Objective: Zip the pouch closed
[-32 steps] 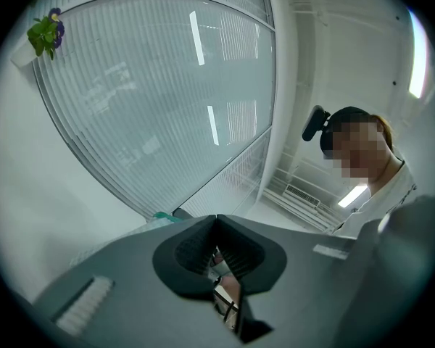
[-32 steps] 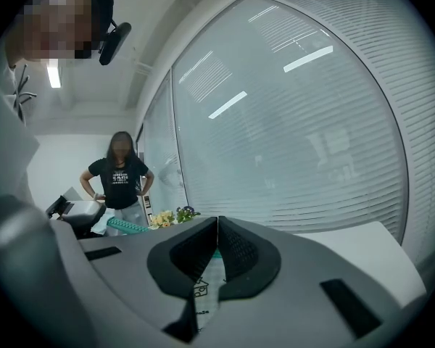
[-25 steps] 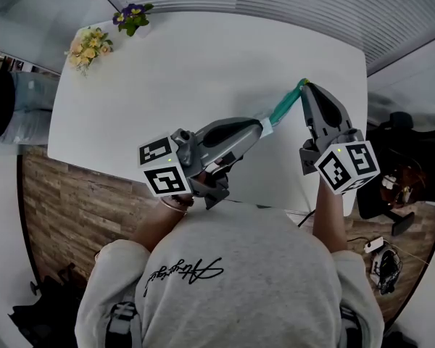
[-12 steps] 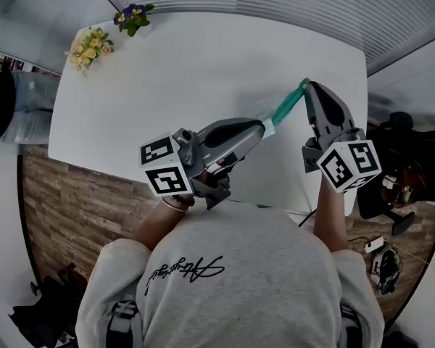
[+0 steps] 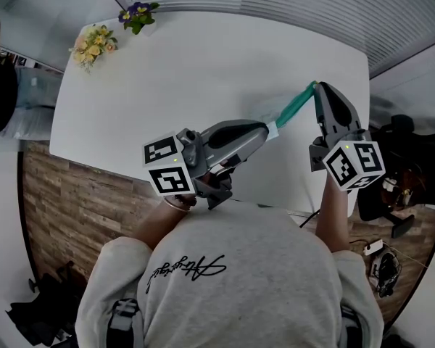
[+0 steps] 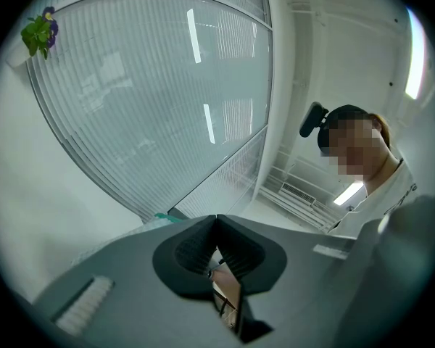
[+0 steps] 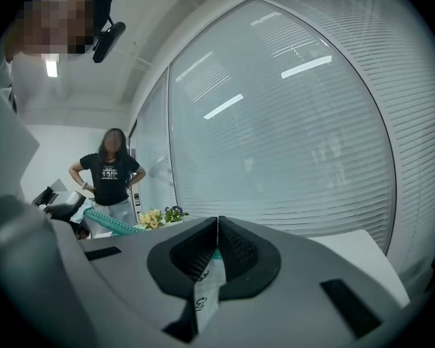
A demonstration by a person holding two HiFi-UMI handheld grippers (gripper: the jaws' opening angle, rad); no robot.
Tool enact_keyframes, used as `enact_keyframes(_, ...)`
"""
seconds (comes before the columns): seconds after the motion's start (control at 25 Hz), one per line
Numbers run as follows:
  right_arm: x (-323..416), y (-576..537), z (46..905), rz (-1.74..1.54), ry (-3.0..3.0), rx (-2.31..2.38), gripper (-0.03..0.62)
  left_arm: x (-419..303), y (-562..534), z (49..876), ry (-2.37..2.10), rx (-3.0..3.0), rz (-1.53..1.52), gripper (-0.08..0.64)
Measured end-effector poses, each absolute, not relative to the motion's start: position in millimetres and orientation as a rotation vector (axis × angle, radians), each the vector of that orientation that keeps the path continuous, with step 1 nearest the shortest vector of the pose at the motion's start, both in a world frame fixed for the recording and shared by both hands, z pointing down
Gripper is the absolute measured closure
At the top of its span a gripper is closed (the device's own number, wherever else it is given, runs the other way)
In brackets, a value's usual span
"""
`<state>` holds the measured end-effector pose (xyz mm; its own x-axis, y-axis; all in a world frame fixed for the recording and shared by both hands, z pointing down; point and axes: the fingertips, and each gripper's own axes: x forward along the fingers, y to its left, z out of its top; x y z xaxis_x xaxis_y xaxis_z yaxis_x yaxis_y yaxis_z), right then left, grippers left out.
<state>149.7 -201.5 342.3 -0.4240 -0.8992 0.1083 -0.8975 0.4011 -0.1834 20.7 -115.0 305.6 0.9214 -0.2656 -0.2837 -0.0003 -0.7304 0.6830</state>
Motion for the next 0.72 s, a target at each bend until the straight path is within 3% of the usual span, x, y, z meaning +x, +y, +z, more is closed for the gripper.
enact_keyframes(0.72, 165.3, -197.9, 336.9, -0.29, 2.621, -1.74, 0.586, 18.6, -113.2, 302.0, -0.178, 2.352, -0.47, 0.557)
